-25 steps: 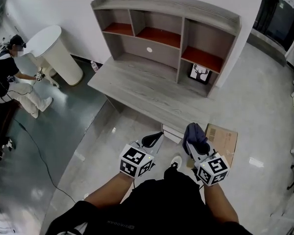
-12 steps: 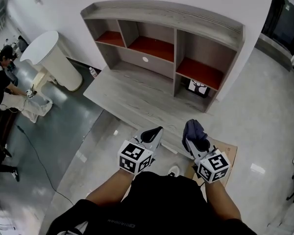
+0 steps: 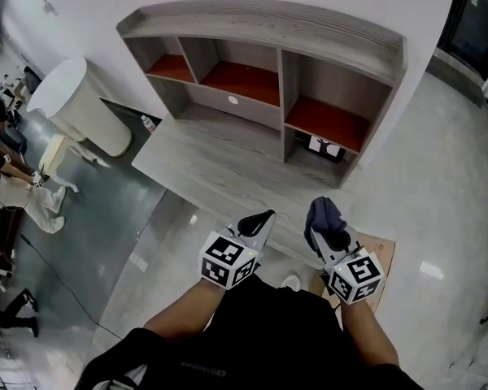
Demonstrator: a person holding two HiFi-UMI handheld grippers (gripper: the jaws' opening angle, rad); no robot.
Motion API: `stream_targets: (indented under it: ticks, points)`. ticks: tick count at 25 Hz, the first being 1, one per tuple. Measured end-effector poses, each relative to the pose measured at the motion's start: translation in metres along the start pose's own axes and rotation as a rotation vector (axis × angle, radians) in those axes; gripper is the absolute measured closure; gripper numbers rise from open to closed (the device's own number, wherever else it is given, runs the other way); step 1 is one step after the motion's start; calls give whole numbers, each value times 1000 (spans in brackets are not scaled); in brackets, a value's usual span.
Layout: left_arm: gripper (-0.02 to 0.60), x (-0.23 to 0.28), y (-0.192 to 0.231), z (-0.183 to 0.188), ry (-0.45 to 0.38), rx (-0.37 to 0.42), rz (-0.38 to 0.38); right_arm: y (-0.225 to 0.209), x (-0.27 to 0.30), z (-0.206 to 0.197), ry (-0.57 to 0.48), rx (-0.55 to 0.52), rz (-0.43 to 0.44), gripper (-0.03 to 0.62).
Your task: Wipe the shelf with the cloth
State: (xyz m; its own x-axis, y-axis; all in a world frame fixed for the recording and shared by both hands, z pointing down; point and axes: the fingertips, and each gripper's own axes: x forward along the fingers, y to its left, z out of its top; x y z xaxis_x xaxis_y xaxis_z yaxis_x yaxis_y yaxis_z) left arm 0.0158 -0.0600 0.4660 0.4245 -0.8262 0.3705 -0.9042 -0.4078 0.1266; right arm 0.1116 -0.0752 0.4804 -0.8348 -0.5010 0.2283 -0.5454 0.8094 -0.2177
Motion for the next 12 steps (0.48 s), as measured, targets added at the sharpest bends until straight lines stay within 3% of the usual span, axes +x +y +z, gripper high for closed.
stream_targets:
  ticks: [12]
  points:
    - [574,29,57,31,14,75,-128,-18,43,29,-65,17,-171,497]
